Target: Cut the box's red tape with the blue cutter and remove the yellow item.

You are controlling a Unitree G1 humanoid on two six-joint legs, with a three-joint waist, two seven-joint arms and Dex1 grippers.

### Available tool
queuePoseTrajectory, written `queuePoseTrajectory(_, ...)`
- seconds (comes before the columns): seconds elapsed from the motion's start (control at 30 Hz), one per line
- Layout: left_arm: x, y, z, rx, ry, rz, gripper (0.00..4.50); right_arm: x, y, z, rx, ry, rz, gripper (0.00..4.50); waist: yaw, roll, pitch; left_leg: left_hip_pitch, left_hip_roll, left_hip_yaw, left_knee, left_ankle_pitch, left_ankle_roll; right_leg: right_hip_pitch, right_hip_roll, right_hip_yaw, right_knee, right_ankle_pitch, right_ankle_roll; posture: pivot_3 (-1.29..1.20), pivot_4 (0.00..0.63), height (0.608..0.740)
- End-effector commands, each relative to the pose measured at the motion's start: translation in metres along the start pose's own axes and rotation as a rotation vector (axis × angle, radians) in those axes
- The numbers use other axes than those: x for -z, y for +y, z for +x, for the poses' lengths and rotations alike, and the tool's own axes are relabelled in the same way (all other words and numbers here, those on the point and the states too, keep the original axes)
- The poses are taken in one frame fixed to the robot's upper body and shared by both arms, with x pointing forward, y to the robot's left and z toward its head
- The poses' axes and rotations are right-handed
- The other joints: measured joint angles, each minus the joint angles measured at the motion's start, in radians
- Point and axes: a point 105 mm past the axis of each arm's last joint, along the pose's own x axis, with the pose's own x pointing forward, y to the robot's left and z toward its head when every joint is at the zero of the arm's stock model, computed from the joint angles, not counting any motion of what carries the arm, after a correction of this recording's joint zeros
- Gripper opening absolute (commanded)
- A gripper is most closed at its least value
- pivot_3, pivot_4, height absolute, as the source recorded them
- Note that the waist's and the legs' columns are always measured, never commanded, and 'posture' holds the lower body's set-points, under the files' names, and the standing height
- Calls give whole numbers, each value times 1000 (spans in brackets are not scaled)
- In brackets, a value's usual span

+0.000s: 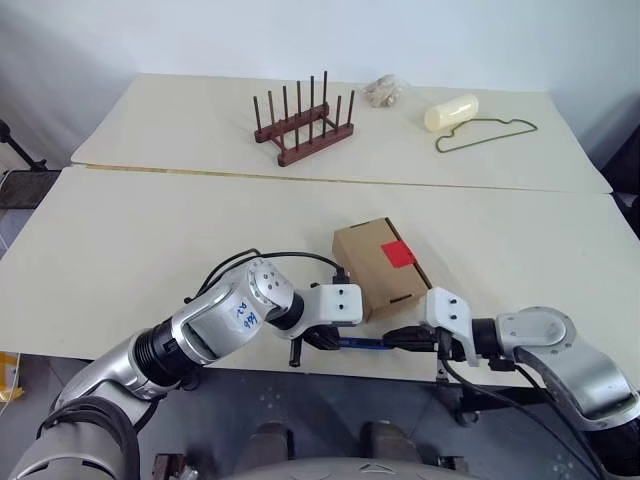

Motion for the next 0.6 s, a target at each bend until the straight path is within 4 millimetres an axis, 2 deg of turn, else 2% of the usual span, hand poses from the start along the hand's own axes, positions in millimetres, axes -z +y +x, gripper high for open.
queuePoseTrajectory(0.03,6,-4,8,27,23,-28,399,-3,-3,-1,2,-9,-30,25,0,0,0,0,0,0,0,0,0,0,0,0,0,0,0,0,150,740)
queuePoseTrajectory(0.33,9,-3,5,17,37,-40,399,-2,11,17,-82,-29,-77,25,0,0,0,0,0,0,0,0,0,0,0,0,0,0,0,0,150,740)
queuePoseTrajectory(0.6,8,-4,4,19,35,-40,399,-4,11,31,-100,-40,-95,25,-2,0,0,0,0,0,0,1,-3,0,0,0,0,0,0,0,150,740)
